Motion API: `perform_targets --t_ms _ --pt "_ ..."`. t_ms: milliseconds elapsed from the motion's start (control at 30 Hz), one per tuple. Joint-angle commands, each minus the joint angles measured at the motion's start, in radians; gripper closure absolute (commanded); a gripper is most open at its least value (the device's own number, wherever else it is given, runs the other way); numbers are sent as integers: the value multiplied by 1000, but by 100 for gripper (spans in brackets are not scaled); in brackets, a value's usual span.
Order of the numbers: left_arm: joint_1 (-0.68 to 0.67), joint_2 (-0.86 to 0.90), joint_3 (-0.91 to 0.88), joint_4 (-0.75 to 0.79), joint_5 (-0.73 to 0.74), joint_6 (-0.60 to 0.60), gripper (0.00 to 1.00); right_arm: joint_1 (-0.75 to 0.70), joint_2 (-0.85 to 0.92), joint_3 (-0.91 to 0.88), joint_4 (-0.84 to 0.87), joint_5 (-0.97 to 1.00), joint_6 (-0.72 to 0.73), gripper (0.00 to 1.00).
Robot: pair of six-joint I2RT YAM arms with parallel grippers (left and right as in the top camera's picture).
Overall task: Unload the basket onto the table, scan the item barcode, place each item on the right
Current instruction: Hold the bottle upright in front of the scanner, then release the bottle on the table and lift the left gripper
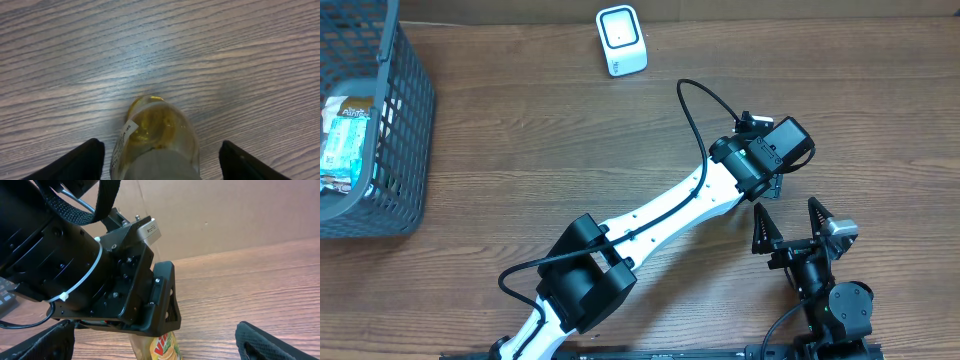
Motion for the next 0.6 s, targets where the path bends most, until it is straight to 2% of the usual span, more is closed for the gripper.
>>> perform_targets --t_ms 0,67,233,300,467,567 --pt "2 3 15 10 3 29 29 -1 -11 -10 6 5 0 0" --pt "2 3 15 18 3 49 34 -1 -11 -10 6 5 0 0" --pt "1 3 15 24 3 58 55 -1 -11 -10 6 5 0 0" --pt "2 3 15 24 3 58 56 -1 -11 -10 6 5 0 0" --pt "1 3 15 23 4 58 30 -1 -11 -10 6 5 0 0" --pt "2 3 16 24 3 59 19 -1 -11 -10 6 5 0 0"
